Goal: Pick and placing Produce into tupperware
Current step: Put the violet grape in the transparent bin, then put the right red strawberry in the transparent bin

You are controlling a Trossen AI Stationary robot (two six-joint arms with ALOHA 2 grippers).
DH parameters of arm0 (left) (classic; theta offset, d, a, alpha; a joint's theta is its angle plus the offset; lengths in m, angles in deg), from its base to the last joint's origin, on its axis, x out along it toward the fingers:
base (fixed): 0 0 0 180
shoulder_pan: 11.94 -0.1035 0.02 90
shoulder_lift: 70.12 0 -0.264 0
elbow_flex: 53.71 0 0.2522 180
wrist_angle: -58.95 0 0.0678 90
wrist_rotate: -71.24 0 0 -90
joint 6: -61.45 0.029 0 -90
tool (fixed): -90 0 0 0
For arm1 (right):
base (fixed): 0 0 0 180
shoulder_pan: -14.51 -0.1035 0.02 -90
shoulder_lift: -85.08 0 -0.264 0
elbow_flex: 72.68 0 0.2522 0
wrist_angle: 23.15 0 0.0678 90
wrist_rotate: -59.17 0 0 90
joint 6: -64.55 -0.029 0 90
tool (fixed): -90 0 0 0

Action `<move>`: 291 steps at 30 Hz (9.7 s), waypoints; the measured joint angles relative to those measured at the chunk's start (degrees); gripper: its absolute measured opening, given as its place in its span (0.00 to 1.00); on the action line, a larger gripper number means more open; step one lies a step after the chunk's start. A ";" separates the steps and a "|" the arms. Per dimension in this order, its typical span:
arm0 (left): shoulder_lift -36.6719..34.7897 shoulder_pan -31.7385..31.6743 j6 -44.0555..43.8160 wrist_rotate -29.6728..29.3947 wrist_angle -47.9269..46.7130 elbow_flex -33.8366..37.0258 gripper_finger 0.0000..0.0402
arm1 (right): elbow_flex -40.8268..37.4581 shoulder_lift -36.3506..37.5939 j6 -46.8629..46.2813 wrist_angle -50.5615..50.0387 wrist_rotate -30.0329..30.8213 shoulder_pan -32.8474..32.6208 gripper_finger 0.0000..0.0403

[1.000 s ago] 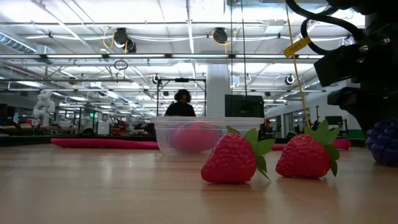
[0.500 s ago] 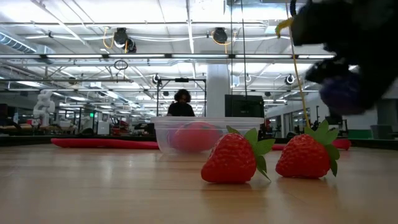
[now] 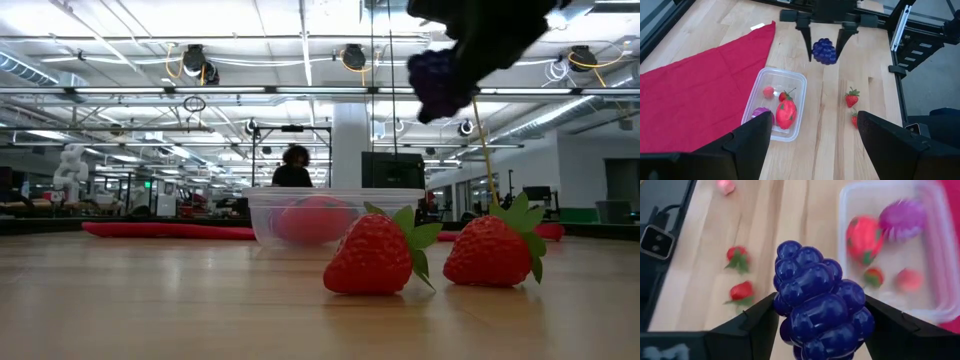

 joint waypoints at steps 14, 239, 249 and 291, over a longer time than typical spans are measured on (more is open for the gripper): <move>0.00 0.00 0.00 0.00 0.00 0.00 0.74 | 17.25 -12.77 10.41 -9.40 -0.03 11.25 0.59; 0.00 0.01 -2.83 -0.98 -1.44 0.00 0.74 | 23.23 -34.40 -2.64 -9.71 -7.41 -9.44 0.71; 0.00 0.01 -3.06 -0.98 -1.44 0.00 0.74 | 23.21 -34.45 -4.63 -9.17 -7.34 -9.38 0.67; 0.00 0.01 -2.80 -0.96 -1.36 0.00 0.74 | 23.18 -27.84 -0.53 -11.28 -7.44 -7.29 0.37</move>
